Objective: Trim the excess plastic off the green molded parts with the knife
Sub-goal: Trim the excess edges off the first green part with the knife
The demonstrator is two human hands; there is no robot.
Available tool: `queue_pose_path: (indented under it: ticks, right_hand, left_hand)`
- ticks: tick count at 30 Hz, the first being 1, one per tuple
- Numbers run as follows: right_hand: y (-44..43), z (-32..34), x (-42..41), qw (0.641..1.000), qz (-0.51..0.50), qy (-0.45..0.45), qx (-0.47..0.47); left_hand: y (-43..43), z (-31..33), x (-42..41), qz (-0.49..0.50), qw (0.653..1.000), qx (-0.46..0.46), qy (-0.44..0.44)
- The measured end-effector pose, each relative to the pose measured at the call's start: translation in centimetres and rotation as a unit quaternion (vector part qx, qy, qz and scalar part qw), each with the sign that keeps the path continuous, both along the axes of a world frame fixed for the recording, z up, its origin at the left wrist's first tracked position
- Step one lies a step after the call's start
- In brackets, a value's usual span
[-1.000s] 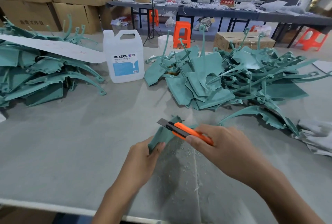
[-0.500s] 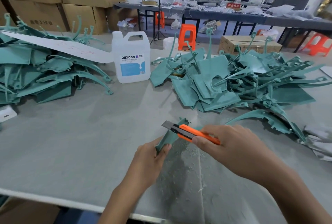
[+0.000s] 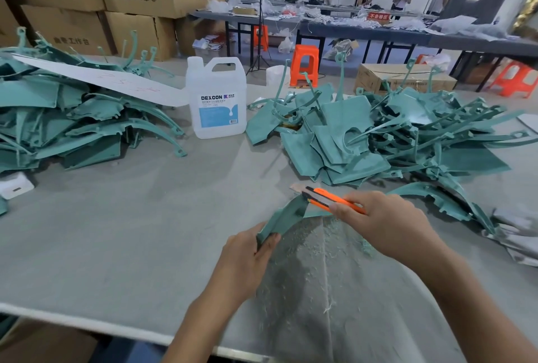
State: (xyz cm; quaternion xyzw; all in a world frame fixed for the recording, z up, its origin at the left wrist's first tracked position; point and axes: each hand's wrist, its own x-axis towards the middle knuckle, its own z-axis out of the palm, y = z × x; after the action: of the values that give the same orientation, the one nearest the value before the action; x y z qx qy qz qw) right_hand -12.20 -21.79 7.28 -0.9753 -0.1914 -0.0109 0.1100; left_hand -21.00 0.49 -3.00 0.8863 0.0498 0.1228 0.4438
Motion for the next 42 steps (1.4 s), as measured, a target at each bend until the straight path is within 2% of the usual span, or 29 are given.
queue_pose_path:
  ticks: [3,5,8,11,18,23,28,33,38,42]
  right_hand:
    - [-0.8,-0.6,-0.2,0.996,-0.046,-0.050,-0.062]
    - [-1.4,-1.0,-0.6,0.997,-0.041,-0.042,-0.047]
    - [-1.2,-0.3,-2.1,0.998,0.008,-0.058,0.006]
    - [0.0,1.3,-4.0,0.994,0.078,-0.072,0.023]
    - [2.7,3.7,-6.1,0.982,0.164,-0.064,-0.075]
    - [3.2,3.5,-4.9,0.979,0.158,-0.086,-0.098]
    - [2.5,4.7,-3.0,0.979,0.082,-0.135,-0.125]
    - [2.5,4.1,-4.3,0.978,0.159,-0.099,-0.089]
    - [2.1,4.1,-3.3,0.980,0.113,-0.133,-0.099]
    - [2.1,2.9,-3.7,0.979,0.157,-0.106,-0.074]
  left_hand:
    - [0.2,-0.9,-0.1,0.028,0.999,-0.031,0.008]
    - [0.3,-1.9,0.0,0.053,0.998,-0.034,0.024]
    - [0.2,-2.9,0.4,0.072,0.996,-0.044,0.034]
    - [0.2,-3.1,0.4,0.068,0.997,-0.015,0.027]
    - [0.1,-2.7,0.4,0.072,0.997,-0.003,0.032]
    - [0.0,-2.6,0.3,0.057,0.998,0.008,0.034]
    - [0.1,-2.7,0.1,0.051,0.998,0.011,0.029]
    - [0.1,-2.6,0.3,0.056,0.998,0.007,0.035]
    - [0.1,-2.5,0.1,0.053,0.998,-0.002,0.037]
    - [0.1,-2.5,0.3,0.062,0.997,0.010,0.036]
